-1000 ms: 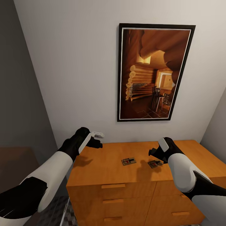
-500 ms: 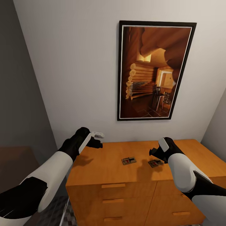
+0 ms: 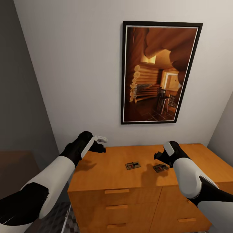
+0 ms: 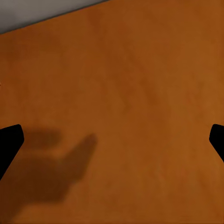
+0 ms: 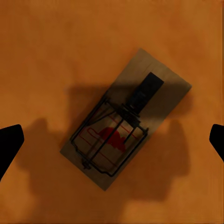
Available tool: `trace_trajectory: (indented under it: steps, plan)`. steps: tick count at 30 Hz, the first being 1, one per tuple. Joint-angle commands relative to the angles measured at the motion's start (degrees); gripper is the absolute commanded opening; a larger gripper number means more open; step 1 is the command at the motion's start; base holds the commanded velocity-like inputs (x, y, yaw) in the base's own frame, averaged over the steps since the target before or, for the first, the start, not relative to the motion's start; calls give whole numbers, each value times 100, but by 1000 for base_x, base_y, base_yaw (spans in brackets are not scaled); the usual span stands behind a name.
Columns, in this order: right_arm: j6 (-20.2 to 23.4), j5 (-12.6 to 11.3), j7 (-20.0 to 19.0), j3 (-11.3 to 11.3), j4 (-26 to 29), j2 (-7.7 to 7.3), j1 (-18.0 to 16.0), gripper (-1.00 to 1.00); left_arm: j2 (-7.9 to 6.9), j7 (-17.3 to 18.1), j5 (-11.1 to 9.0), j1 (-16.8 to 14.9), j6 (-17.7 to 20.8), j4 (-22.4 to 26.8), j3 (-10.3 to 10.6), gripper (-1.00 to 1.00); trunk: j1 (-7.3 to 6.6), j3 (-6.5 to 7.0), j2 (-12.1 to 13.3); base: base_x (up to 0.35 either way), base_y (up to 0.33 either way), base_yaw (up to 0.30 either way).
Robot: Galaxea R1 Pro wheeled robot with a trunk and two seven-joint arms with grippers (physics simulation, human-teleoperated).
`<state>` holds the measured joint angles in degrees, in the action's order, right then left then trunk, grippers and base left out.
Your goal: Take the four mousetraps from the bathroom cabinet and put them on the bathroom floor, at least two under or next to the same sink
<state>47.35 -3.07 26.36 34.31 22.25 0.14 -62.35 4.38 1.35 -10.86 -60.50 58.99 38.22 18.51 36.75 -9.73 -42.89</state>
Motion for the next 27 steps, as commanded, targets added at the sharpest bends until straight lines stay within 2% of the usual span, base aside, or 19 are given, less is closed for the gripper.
trace_trajectory:
  steps: [1, 13, 27]
  plan:
    - [7, -32, 37, 9, 8, -2, -5, 100, -3, 14, 2, -6, 21, 3, 10, 100, 2, -10, -8, 0, 0, 0]
    - [-162, -34, 202, 13, 15, -16, -5, 100, 0, 14, -4, -6, 24, 2, 10, 100, 243, -207, -449, 0, 0, 0]
    - [-214, -44, 327, 14, 13, 4, -5, 100, -6, 14, 0, -6, 18, 2, 9, 100, 243, -207, -449, 0, 0, 0]
